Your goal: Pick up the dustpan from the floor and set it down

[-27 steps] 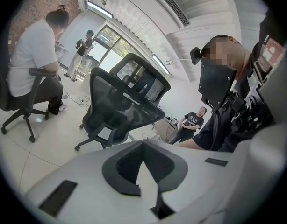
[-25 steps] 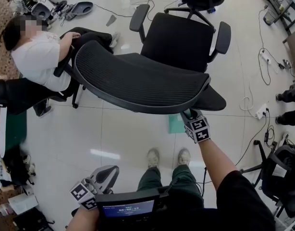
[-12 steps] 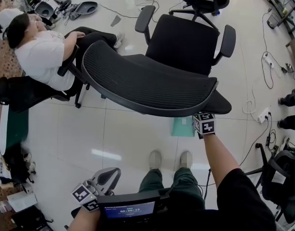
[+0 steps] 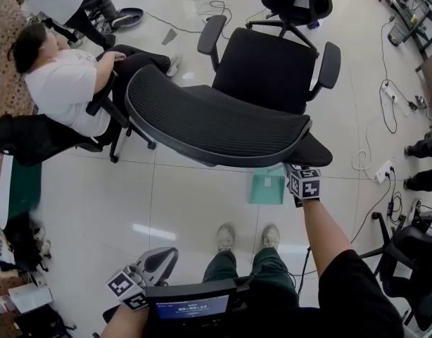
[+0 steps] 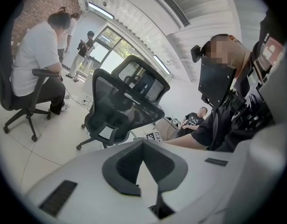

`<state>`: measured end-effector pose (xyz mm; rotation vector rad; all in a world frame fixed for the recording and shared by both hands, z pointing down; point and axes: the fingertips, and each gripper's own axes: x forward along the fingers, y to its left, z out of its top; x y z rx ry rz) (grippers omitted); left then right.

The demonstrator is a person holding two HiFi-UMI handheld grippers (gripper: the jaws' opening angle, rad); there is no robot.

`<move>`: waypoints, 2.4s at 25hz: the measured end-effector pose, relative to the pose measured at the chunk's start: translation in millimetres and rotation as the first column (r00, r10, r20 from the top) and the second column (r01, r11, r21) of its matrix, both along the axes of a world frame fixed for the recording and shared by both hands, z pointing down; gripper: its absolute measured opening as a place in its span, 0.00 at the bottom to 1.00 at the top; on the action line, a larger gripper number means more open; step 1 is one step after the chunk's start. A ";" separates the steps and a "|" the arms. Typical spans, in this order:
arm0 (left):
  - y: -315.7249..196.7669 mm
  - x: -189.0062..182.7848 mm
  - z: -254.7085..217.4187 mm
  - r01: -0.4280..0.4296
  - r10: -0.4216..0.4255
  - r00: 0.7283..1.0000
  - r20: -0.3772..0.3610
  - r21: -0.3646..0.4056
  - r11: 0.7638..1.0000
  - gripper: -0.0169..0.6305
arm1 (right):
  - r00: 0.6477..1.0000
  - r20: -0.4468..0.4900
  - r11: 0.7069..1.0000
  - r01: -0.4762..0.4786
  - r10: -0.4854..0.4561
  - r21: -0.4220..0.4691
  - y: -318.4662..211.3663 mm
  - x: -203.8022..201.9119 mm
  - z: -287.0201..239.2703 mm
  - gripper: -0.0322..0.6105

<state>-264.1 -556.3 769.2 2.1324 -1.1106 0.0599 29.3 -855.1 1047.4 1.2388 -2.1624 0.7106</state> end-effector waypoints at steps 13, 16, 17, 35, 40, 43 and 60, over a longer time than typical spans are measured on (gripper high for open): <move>32.1 16.8 -174.0 -0.103 0.111 0.992 -0.057 0.127 0.986 0.04 | 0.992 0.123 0.973 -0.019 -0.010 0.231 137.6 33.0 -332.2 0.31; 60.1 17.8 -216.7 -0.142 0.162 0.981 -0.106 0.178 0.974 0.04 | 0.985 0.173 0.947 -0.044 -0.013 0.319 192.7 33.2 -435.9 0.18; 69.4 19.1 -230.7 -0.162 0.187 0.976 -0.115 0.197 0.967 0.04 | 0.982 0.187 0.936 -0.054 -0.012 0.347 210.4 33.3 -468.2 0.12; 344.2 264.5 -327.8 -0.142 0.193 0.976 -0.102 0.371 0.918 0.04 | 0.962 0.140 0.819 0.117 -0.233 0.561 560.8 241.2 -643.8 0.05; 460.5 371.8 -345.8 -0.112 0.161 0.980 -0.117 0.344 0.932 0.04 | 0.931 0.149 0.811 0.202 -0.333 0.549 674.7 317.8 -663.6 0.05; 498.8 390.4 -344.2 -0.089 0.132 0.986 -0.097 0.357 0.930 0.04 | 0.917 0.166 0.806 0.221 -0.364 0.549 710.9 335.2 -655.6 0.05; 857.9 169.0 -339.0 -0.017 0.067 0.990 -0.120 0.379 0.925 0.04 | 0.876 0.203 0.811 0.287 -0.438 0.510 1067.9 115.4 -655.6 0.05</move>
